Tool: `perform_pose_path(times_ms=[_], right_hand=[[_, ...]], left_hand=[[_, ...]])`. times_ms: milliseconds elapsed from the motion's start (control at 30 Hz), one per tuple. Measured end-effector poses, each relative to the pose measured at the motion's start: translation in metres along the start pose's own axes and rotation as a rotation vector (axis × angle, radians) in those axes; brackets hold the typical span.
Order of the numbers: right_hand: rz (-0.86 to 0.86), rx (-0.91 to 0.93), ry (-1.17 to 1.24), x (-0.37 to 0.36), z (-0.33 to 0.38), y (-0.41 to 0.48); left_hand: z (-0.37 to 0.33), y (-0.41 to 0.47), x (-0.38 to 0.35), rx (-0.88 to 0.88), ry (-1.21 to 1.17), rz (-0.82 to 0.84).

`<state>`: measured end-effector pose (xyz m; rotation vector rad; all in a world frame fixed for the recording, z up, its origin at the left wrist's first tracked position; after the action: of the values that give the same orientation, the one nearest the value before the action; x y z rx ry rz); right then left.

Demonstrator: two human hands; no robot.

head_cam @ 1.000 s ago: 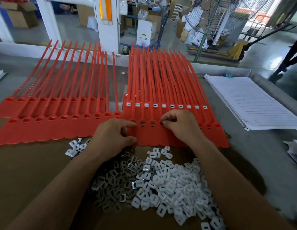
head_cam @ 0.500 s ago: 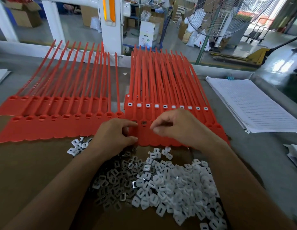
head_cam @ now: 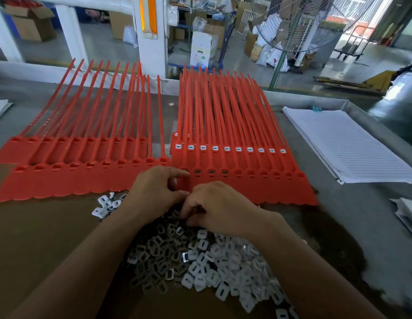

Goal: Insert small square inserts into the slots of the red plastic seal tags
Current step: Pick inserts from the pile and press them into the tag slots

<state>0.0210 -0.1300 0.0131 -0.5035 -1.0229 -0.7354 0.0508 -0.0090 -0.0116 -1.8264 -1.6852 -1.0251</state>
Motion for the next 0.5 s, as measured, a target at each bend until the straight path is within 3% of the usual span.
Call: perform_pose_path(times_ms=[267,500], right_hand=[[0.034,0.000,-0.004,-0.004,-0.001,-0.001],[-0.072,-0.042,0.278,0.005,-0.013,-0.007]], left_hand=[[0.000,-0.001,0.000,-0.023,0.015,-0.025],[0.004,-0.001,-0.002,-0.006,0.024,-0.011]])
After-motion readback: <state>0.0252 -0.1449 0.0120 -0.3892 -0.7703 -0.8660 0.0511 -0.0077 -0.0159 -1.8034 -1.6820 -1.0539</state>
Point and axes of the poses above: each hand's wrist, its own y-axis towards the middle knuckle, its own x-axis out of the back of the hand, z = x × y, the point moved 4 cm from there along y, towards the middle knuckle, and after that the axes turned 1 degree about y, right-handed, at the moved point
